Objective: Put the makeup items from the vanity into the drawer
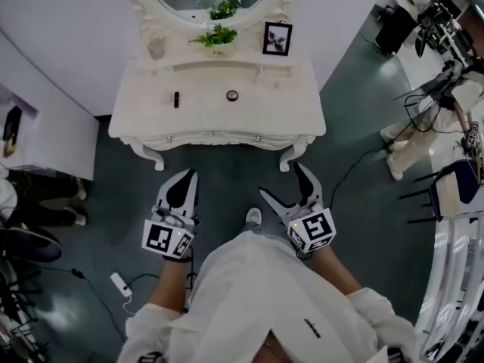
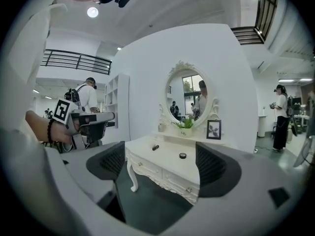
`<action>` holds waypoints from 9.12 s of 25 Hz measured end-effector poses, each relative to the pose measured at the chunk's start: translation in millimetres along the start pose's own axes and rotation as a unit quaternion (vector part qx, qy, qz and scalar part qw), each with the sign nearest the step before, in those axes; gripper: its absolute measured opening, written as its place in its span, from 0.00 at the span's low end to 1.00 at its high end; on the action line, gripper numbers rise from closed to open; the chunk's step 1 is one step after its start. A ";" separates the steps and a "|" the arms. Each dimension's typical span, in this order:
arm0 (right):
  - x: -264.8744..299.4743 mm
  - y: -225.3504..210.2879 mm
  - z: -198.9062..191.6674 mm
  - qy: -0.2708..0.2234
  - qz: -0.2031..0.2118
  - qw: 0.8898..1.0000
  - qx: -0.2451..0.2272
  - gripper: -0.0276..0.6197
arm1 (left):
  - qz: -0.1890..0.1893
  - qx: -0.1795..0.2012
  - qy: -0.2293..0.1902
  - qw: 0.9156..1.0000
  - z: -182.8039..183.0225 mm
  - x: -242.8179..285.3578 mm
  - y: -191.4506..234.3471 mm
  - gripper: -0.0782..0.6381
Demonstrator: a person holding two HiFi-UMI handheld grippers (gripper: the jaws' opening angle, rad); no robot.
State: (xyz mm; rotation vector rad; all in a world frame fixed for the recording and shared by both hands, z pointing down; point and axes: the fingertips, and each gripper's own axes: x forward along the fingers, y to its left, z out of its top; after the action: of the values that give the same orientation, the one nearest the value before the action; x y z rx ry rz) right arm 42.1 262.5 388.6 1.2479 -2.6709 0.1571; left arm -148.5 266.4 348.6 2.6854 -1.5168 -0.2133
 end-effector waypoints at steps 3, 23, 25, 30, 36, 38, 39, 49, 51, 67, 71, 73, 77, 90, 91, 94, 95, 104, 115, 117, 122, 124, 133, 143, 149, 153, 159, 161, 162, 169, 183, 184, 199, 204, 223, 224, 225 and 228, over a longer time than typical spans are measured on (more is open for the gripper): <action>17.5 -29.2 6.1 -0.001 0.010 1.000 0.002 0.73 | 0.005 0.002 0.002 1.000 1.1 33.7 3.1 0.15; 57.1 -108.9 -1.4 0.014 0.054 0.998 0.011 0.73 | 0.036 0.008 0.013 0.999 -7.7 121.0 7.9 0.15; 63.7 -112.6 -4.9 0.017 0.051 0.998 0.012 0.73 | 0.031 0.005 0.013 0.999 -11.9 129.5 13.5 0.15; 82.5 -123.6 -4.6 0.024 0.047 0.999 0.009 0.73 | 0.014 -0.003 0.007 1.000 -16.0 155.5 29.5 0.15; 128.6 -145.7 3.7 0.030 0.040 0.999 0.007 0.73 | -0.002 -0.009 0.015 1.000 -23.9 204.4 68.2 0.15; 146.8 -151.3 9.0 0.031 0.040 0.999 0.007 0.73 | -0.006 -0.010 0.019 1.000 -26.0 222.6 82.6 0.15; 156.9 -153.5 11.0 0.032 0.041 0.999 0.007 0.73 | -0.008 -0.011 0.022 1.000 -27.5 231.7 90.2 0.15; 275.4 -169.2 -4.8 0.080 0.057 0.995 -0.017 0.73 | -0.037 -0.019 0.058 0.997 -60.5 309.6 169.0 0.15; 295.0 -168.9 -13.7 0.093 0.063 0.993 -0.021 0.73 | -0.041 -0.023 0.068 0.997 -70.8 319.0 182.1 0.15; 395.1 -169.7 -89.8 0.197 0.087 0.976 -0.042 0.73 | -0.073 -0.039 0.193 0.978 -197.4 365.0 222.2 0.14; 409.2 -169.5 -108.9 0.212 0.099 0.971 -0.051 0.73 | -0.072 -0.053 0.203 0.975 -212.6 368.3 223.4 0.15; 414.2 -168.1 -118.9 0.221 0.105 0.968 -0.050 0.73 | -0.068 -0.054 0.208 0.974 -220.2 368.5 226.2 0.15; 423.1 -166.6 -136.4 0.237 0.114 0.963 -0.048 0.73 | -0.060 -0.050 0.213 0.974 -231.9 369.1 233.0 0.15; 445.2 -169.2 -181.4 0.280 0.130 0.951 -0.022 0.69 | -0.049 -0.079 0.229 0.969 -250.3 367.9 225.0 0.14; 446.6 -169.4 -182.5 0.282 0.131 0.950 -0.022 0.69 | -0.048 -0.080 0.229 0.969 -250.1 368.3 225.3 0.15; 449.5 -171.2 -185.3 0.284 0.128 0.950 -0.021 0.68 | -0.045 -0.084 0.227 0.969 -249.3 368.3 226.2 0.15; 450.3 -172.0 -186.2 0.285 0.126 0.950 -0.020 0.67 | -0.044 -0.085 0.226 0.969 -249.1 368.0 226.5 0.15; 457.8 -176.1 -189.7 0.286 0.114 0.951 -0.038 0.60 | -0.044 -0.092 0.224 0.969 -249.8 364.9 229.0 0.15; 457.2 -172.4 -188.3 0.286 0.121 0.949 -0.054 0.53 | -0.043 -0.091 0.225 0.969 -251.2 362.2 231.7 0.14; 456.6 -169.4 -187.8 0.284 0.127 0.948 -0.062 0.49 | -0.043 -0.090 0.225 0.969 -250.5 361.9 231.6 0.14; 456.5 -162.5 -187.4 0.279 0.136 0.948 -0.076 0.42 | -0.043 -0.087 0.227 0.969 -248.5 361.1 231.0 0.14; 456.0 -161.8 -187.1 0.279 0.139 0.947 -0.082 0.41 | -0.044 -0.086 0.226 0.969 -246.7 361.7 229.8 0.15; 449.7 -177.2 -156.5 0.239 0.119 0.962 -0.054 0.41 | -0.052 -0.086 0.215 0.971 -232.3 376.3 220.6 0.15; 417.2 -231.2 -105.2 0.198 0.052 0.978 -0.032 0.41 | -0.103 -0.081 0.185 0.974 -215.6 423.5 186.1 0.15; 391.0 -272.8 -92.4 0.189 0.006 0.981 -0.032 0.41 | -0.136 -0.105 0.180 0.969 -207.9 463.5 151.3 0.15; 374.5 -300.4 -89.7 0.190 -0.024 0.981 -0.029 0.41 | -0.157 -0.107 0.182 0.965 -208.1 481.3 125.8 0.14; 362.5 -340.4 -88.0 0.191 -0.055 0.980 -0.016 0.41 | -0.173 -0.106 0.196 0.959 -212.1 497.8 96.6 0.14; 360.8 -350.3 -88.2 0.192 -0.059 0.980 -0.016 0.41 | -0.172 -0.106 0.199 0.959 -214.2 502.9 91.1 0.14; 360.6 -354.4 -89.0 0.192 -0.060 0.979 -0.016 0.41 | -0.171 -0.105 0.201 0.959 -215.4 505.9 89.0 0.15; 366.7 -369.8 -95.6 0.197 -0.058 0.978 -0.024 0.41 | -0.163 -0.105 0.204 0.960 -220.4 520.4 82.7 0.15; 376.6 -377.3 -112.9 0.221 -0.055 0.973 -0.022 0.41 | -0.155 -0.116 0.209 0.959 -226.0 530.1 86.2 0.14; 376.7 -378.4 -114.4 0.222 -0.058 0.973 -0.020 0.41 | -0.155 -0.116 0.209 0.959 -226.0 530.2 86.4 0.14; 379.0 -381.7 -116.9 0.217 -0.058 0.974 0.009 0.41 | -0.153 -0.117 0.210 0.958 -226.2 527.6 89.5 0.15; 378.5 -382.5 -115.7 0.212 -0.066 0.975 0.004 0.41 | -0.155 -0.116 0.209 0.959 -224.6 527.0 89.9 0.15; 363.3 -386.8 -82.0 0.138 -0.086 0.987 0.015 0.29 | -0.149 -0.106 0.204 0.962 -213.1 518.7 92.4 0.15; 360.8 -387.5 -76.4 0.128 -0.090 0.988 0.015 0.26 | -0.149 -0.105 0.203 0.962 -211.2 518.1 92.1 0.15; 358.0 -388.0 -71.4 0.120 -0.093 0.988 0.016 0.24 | -0.148 -0.104 0.201 0.963 -209.2 517.4 91.8 0.14; 348.0 -389.0 -58.3 0.101 -0.105 0.989 0.020 0.12 | -0.147 -0.100 0.195 0.965 -201.0 513.6 90.1 0.15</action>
State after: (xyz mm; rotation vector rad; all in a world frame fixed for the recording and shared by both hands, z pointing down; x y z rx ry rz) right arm 129.7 -236.6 526.5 1.4327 -2.3610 0.2898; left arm 65.7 -224.3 508.5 2.5791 -0.9345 0.1411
